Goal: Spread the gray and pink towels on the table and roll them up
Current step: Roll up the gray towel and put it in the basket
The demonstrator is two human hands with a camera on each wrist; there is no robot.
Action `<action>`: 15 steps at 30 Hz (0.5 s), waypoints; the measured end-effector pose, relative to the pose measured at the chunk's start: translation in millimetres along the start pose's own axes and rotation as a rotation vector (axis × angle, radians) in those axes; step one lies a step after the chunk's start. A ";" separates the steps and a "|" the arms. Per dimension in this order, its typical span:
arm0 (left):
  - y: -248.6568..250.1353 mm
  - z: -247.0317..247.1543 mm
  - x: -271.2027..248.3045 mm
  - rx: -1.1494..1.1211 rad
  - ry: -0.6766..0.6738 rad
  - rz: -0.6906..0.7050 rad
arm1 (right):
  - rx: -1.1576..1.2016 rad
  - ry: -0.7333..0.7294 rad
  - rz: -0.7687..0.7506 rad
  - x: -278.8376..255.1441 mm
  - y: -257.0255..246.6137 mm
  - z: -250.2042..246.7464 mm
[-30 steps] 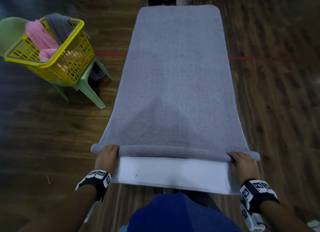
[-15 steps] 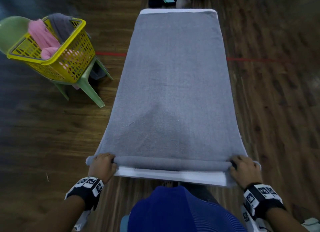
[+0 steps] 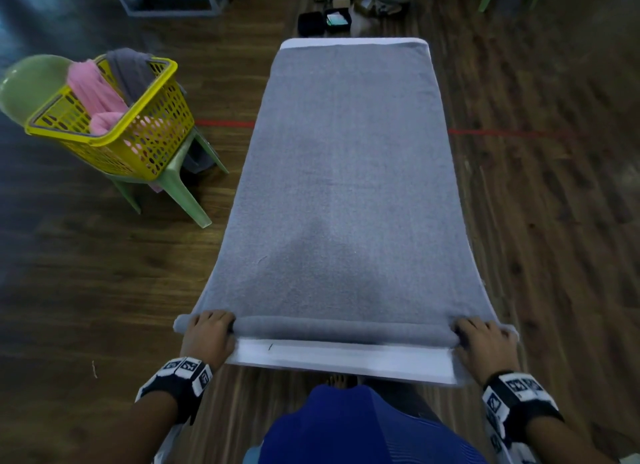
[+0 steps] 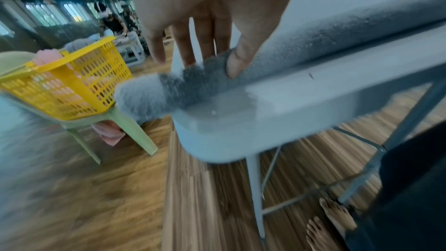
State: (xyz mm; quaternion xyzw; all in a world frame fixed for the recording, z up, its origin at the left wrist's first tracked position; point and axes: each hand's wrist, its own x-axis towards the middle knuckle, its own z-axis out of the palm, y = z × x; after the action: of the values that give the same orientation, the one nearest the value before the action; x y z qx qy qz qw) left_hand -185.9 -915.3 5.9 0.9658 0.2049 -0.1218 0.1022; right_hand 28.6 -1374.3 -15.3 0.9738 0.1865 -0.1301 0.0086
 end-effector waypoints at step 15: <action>-1.4 6.8 18.6 -0.067 -0.022 0.037 | 0.188 0.089 -0.064 16.1 -1.4 8.7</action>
State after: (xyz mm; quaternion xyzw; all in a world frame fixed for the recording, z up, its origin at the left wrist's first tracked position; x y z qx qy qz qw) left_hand -171.3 -908.9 -6.0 0.9640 0.1899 -0.1236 0.1389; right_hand 40.4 -1367.7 -27.8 0.9686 0.2047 -0.1041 -0.0952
